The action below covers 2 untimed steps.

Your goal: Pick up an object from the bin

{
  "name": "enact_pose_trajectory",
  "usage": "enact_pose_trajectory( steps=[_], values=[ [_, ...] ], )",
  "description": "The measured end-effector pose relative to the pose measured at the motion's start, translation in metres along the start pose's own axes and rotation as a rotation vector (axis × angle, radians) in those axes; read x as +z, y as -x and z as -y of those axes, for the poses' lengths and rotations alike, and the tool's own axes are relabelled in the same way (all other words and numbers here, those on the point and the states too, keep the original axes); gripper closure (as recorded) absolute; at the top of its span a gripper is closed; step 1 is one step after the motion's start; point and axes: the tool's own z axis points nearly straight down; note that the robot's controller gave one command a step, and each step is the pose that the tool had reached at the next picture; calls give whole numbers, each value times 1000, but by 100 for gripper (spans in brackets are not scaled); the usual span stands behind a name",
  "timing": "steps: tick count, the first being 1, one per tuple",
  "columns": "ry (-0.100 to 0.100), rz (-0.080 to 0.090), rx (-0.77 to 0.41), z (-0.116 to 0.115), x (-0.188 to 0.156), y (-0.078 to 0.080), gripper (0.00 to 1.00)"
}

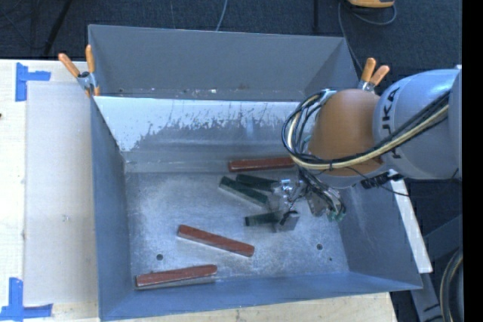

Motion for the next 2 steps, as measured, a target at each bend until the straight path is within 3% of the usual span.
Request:
enact_pose_trajectory(
  steps=[1, 2],
  values=[
    [-1, 10, -39, -22, -162, 26, 100],
    [3, -1, -92, -82, -130, 41, 100]
  ],
)
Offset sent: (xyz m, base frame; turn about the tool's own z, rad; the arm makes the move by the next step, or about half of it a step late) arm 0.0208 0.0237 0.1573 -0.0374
